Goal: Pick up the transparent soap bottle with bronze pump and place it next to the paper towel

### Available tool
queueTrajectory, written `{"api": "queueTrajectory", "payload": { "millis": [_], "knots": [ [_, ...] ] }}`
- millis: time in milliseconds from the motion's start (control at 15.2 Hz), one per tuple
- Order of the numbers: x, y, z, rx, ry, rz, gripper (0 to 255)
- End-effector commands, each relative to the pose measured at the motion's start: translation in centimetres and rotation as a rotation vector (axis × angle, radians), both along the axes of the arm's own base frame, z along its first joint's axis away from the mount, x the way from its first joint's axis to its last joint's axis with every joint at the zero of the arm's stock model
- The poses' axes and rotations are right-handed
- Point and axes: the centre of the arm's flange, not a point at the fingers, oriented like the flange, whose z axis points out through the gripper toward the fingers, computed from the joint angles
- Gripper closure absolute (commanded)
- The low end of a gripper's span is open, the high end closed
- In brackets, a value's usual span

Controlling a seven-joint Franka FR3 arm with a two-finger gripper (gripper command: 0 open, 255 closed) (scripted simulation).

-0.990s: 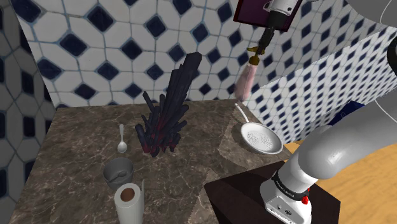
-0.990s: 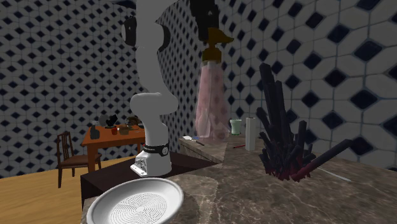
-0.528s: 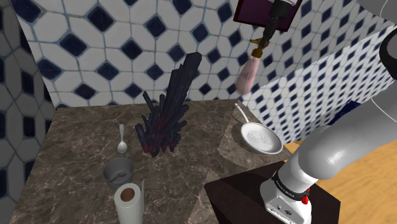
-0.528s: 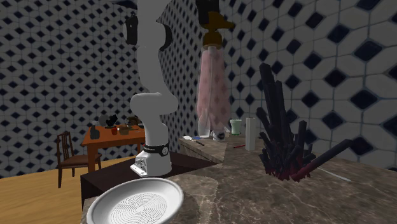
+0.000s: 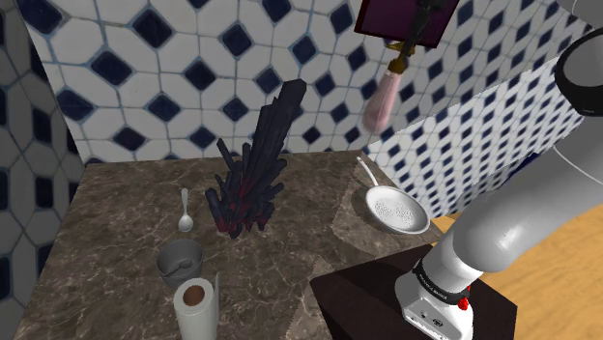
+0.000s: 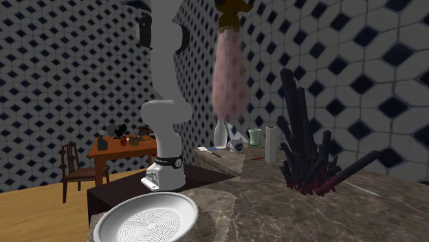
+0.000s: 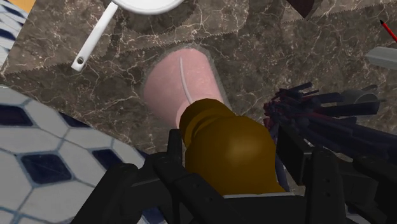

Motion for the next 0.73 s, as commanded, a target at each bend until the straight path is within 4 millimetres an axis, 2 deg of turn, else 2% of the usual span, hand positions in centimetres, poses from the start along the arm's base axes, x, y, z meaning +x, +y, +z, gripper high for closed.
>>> {"api": "queueTrajectory", "payload": {
  "millis": [0, 660],
  "knots": [
    [0.0, 0.0, 1.1, 0.0, 0.0, 0.0, 255],
    [0.0, 0.0, 6.4, 0.0, 0.0, 0.0, 255]
  ]
}}
